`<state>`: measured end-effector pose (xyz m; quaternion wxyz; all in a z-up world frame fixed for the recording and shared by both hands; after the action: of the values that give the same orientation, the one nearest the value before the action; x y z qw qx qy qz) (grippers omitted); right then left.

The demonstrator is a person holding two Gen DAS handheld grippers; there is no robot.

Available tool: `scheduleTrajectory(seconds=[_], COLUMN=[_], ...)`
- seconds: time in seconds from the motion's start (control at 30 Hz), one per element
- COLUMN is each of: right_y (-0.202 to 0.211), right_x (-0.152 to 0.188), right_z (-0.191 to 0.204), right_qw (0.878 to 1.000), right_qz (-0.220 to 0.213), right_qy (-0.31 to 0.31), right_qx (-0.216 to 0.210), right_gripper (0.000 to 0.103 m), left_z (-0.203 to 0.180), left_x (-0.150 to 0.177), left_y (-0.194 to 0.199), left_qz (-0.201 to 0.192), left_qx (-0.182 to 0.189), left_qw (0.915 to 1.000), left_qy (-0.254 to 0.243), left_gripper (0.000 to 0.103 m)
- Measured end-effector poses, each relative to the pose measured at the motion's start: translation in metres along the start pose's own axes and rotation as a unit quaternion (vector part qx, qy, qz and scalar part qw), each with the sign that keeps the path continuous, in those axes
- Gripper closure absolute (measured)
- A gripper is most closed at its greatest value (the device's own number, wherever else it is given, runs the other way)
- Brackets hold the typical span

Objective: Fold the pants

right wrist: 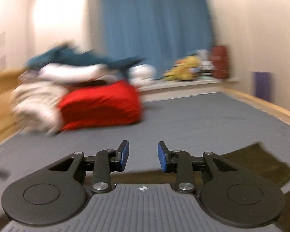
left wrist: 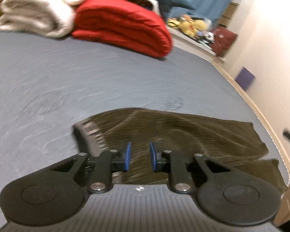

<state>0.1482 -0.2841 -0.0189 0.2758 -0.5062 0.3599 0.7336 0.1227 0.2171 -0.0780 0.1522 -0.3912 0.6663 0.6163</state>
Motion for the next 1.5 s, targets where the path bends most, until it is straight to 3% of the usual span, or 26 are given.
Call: scheduleTrajectory(seconds=[0.17, 0.37, 0.5, 0.63, 0.7, 0.73, 0.77, 0.83, 0.9, 0.97, 1.07, 1.13, 1.17, 1.23, 1.27, 1.43, 1.5], right_y=[-0.025, -0.021, -0.006, -0.004, -0.003, -0.002, 0.001, 0.003, 0.005, 0.006, 0.005, 0.005, 0.007, 0.010, 0.012, 0.019, 0.022], right_x=[0.069, 0.143, 0.182, 0.210, 0.223, 0.227, 0.230, 0.231, 0.233, 0.234, 0.231, 0.227, 0.226, 0.224, 0.223, 0.209, 0.205], right_z=[0.112, 0.229, 0.272, 0.291, 0.300, 0.303, 0.306, 0.309, 0.308, 0.307, 0.308, 0.308, 0.310, 0.315, 0.318, 0.336, 0.341], right_qw=[0.985, 0.937, 0.905, 0.887, 0.875, 0.870, 0.867, 0.864, 0.863, 0.864, 0.860, 0.860, 0.858, 0.853, 0.852, 0.853, 0.847], right_qz=[0.099, 0.180, 0.218, 0.250, 0.266, 0.271, 0.271, 0.272, 0.274, 0.271, 0.269, 0.266, 0.263, 0.259, 0.254, 0.216, 0.209], right_qy=[0.063, 0.167, 0.202, 0.215, 0.232, 0.241, 0.247, 0.257, 0.263, 0.272, 0.285, 0.284, 0.284, 0.283, 0.293, 0.309, 0.316], right_qx=[-0.124, -0.249, -0.304, -0.323, -0.332, -0.333, -0.336, -0.337, -0.333, -0.327, -0.326, -0.331, -0.337, -0.354, -0.353, -0.362, -0.373], right_gripper=[0.069, 0.069, 0.069, 0.068, 0.055, 0.046, 0.044, 0.045, 0.050, 0.064, 0.076, 0.084, 0.093, 0.093, 0.094, 0.096, 0.096], left_z=[0.054, 0.075, 0.073, 0.070, 0.070, 0.071, 0.071, 0.070, 0.069, 0.071, 0.077, 0.078, 0.076, 0.070, 0.069, 0.074, 0.075], left_x=[0.006, 0.002, 0.001, 0.000, -0.001, -0.001, -0.002, -0.003, -0.005, -0.004, 0.001, 0.000, -0.001, -0.005, -0.008, -0.031, -0.035], left_y=[-0.011, -0.029, -0.042, -0.054, -0.061, -0.066, -0.069, -0.076, -0.087, -0.099, -0.117, -0.121, -0.120, -0.118, -0.114, -0.083, -0.073], left_qz=[0.011, 0.018, 0.028, 0.036, 0.041, 0.045, 0.047, 0.051, 0.056, 0.065, 0.081, 0.071, 0.065, 0.053, 0.042, -0.022, -0.035], left_qx=[-0.042, -0.042, -0.049, -0.053, -0.057, -0.060, -0.061, -0.062, -0.066, -0.070, -0.083, -0.085, -0.090, -0.084, -0.093, -0.114, -0.134], left_qw=[0.9986, 0.9970, 0.9968, 0.9967, 0.9961, 0.9955, 0.9951, 0.9946, 0.9939, 0.9925, 0.9887, 0.9891, 0.9895, 0.9921, 0.9929, 0.9915, 0.9887], left_qy=[0.031, 0.062, 0.057, 0.050, 0.053, 0.057, 0.061, 0.066, 0.068, 0.076, 0.095, 0.097, 0.092, 0.077, 0.062, 0.061, 0.057], left_gripper=[0.081, 0.081, 0.080, 0.070, 0.056, 0.042, 0.035, 0.033, 0.032, 0.032, 0.032, 0.032, 0.039, 0.063, 0.079, 0.090, 0.092])
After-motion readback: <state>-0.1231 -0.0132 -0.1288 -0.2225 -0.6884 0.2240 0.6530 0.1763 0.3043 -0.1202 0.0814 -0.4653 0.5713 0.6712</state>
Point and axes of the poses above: each gripper's, at about its wrist camera, not at the fingertips, and y roughly against the way its jaws point, z to its left, x to its underside, the point moved 8 cm from there along -y, roughly the way its jaws point, and after that the axes turned 12 degrees about -x, right-handed, at the moved point
